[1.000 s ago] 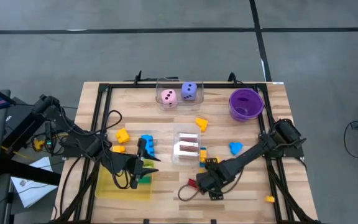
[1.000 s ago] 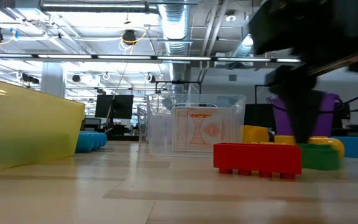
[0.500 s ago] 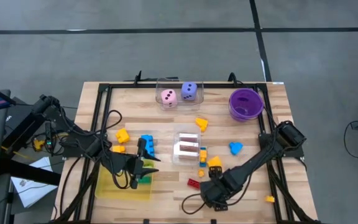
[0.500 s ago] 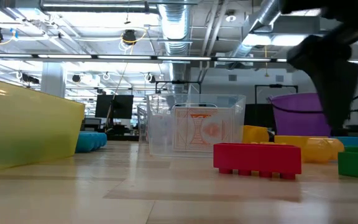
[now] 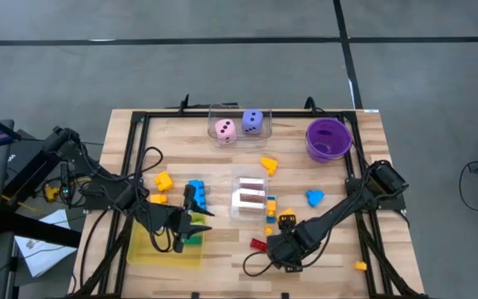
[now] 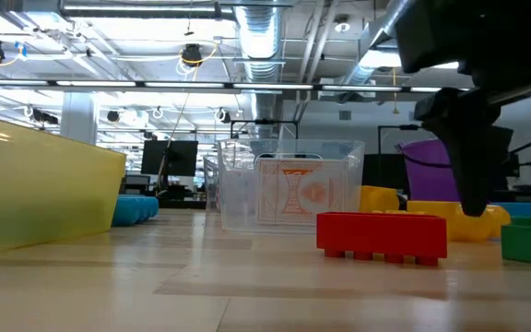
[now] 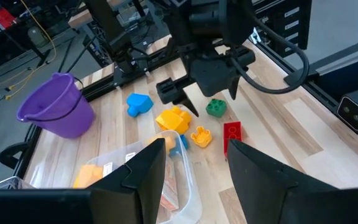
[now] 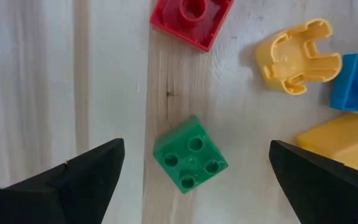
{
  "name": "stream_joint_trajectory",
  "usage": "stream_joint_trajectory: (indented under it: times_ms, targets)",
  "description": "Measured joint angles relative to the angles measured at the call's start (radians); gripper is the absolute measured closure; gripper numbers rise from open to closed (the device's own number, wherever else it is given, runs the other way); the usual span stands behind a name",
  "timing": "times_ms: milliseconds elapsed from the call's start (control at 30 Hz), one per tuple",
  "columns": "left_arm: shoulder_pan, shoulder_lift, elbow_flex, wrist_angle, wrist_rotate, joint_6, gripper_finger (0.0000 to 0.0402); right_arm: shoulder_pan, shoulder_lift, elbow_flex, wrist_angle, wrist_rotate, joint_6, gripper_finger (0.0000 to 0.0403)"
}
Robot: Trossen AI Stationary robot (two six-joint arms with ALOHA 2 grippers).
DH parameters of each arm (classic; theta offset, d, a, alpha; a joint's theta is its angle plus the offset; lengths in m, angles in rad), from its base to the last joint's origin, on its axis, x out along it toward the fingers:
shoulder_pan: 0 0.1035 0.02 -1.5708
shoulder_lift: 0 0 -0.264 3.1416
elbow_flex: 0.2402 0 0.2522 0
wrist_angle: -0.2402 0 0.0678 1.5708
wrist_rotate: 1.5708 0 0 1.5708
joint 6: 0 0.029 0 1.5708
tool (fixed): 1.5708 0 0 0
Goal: Pick & Place Toys
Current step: Put the green game piece into the yellow bin
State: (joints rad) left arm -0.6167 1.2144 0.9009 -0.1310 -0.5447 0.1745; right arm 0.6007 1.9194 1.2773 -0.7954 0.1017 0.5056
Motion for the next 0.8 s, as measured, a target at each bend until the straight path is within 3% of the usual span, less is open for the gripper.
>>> stream_joint_trajectory:
  times_ms: [433,800]
  targets:
    - [0.0,0.0,0.0,0.002,0.0,0.0,0.0234,0.026,0.0,-0.072,0.109,-0.034,0.062,0.0068]
    - [0.0,0.0,0.0,0.009,0.0,0.001,0.0234,0.035,-0.006,-0.118,0.15,-0.024,0.087,0.0083]
